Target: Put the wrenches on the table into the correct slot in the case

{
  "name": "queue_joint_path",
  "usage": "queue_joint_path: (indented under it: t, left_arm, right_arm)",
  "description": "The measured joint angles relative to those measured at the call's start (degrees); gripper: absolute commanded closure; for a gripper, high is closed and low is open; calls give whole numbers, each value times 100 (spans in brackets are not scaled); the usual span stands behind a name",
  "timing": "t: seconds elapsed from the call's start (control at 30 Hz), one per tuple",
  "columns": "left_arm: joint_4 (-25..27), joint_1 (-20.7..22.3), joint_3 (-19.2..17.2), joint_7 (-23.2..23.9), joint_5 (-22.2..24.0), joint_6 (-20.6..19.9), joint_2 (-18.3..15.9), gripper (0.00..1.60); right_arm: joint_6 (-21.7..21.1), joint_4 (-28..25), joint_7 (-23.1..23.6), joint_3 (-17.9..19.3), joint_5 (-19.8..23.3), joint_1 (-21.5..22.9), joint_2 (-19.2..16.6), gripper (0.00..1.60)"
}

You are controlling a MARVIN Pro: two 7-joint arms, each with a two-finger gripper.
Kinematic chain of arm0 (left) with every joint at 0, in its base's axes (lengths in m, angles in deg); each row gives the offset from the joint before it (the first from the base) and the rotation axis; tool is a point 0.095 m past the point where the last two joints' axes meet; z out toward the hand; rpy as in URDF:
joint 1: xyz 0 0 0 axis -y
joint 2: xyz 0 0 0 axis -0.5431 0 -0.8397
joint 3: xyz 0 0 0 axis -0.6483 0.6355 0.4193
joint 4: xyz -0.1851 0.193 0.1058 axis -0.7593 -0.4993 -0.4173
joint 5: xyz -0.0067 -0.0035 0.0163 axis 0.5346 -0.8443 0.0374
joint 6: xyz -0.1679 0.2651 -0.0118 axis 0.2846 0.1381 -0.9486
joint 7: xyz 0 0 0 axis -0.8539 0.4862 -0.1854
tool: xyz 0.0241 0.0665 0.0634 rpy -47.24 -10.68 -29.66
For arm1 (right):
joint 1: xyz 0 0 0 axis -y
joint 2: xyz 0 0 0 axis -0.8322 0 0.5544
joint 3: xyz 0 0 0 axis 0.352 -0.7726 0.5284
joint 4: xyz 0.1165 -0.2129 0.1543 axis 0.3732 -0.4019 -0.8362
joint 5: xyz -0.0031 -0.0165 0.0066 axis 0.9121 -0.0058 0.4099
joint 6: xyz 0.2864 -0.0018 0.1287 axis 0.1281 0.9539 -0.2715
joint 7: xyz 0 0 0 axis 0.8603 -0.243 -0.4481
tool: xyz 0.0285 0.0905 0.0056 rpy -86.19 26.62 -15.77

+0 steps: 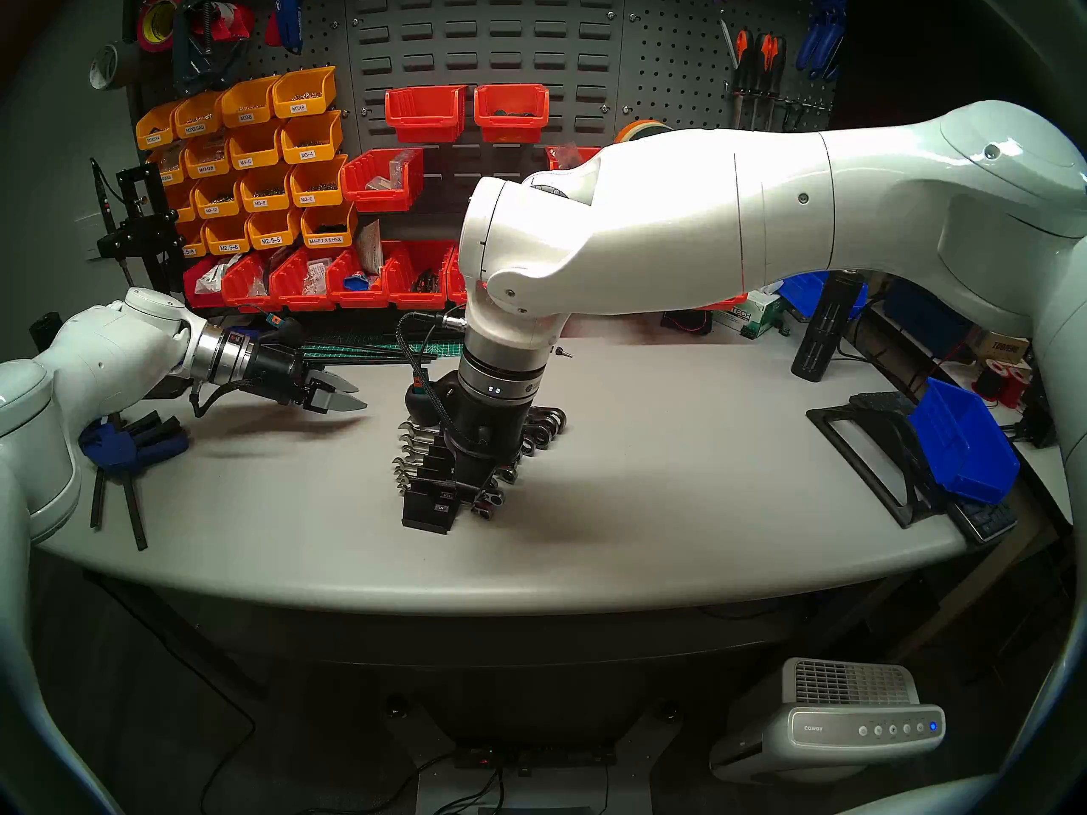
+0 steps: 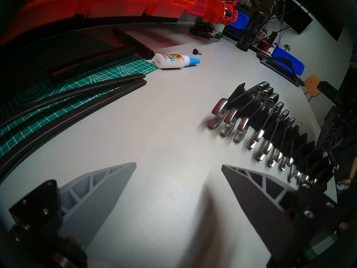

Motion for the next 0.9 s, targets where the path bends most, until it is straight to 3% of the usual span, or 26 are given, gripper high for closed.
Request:
queue_joint_path:
  t: [0.9]
  left_arm:
    - [0,0,0,0,0,0,0,0]
  right_arm:
    - [5,269,263,-54,-120,-21,360,160]
